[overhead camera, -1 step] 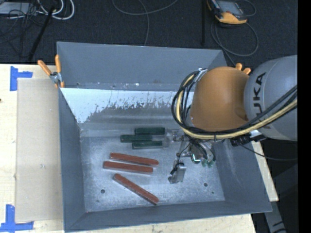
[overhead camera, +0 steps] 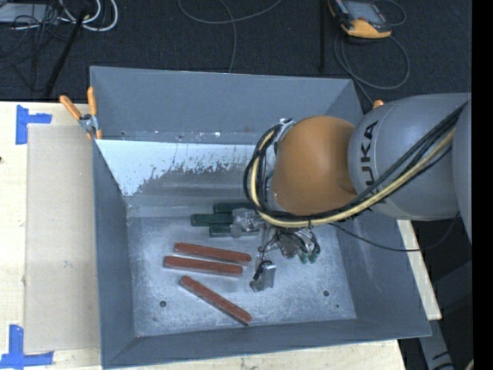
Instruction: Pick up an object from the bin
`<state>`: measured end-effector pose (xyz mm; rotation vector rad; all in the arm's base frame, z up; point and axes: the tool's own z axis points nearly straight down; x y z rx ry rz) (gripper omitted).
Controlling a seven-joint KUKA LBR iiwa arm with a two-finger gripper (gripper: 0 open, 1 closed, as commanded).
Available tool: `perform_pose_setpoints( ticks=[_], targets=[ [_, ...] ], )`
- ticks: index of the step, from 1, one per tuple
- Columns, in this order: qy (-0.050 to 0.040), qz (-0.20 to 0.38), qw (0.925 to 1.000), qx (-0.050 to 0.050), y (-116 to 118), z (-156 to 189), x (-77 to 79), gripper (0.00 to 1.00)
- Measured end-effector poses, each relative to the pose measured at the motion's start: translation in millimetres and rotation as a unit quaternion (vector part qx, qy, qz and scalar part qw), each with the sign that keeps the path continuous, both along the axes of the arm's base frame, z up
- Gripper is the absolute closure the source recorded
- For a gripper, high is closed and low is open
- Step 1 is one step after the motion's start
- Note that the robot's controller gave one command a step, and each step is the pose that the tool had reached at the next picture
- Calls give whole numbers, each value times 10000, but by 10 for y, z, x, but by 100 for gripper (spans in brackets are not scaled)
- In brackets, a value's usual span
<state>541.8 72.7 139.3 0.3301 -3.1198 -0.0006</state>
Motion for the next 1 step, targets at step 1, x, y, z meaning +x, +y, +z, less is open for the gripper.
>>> perform_pose_setpoints(
  ticks=[1],
  targets=[
    [-40, 250, 9997, 12, 233, -716, 206, 0]
  ],
)
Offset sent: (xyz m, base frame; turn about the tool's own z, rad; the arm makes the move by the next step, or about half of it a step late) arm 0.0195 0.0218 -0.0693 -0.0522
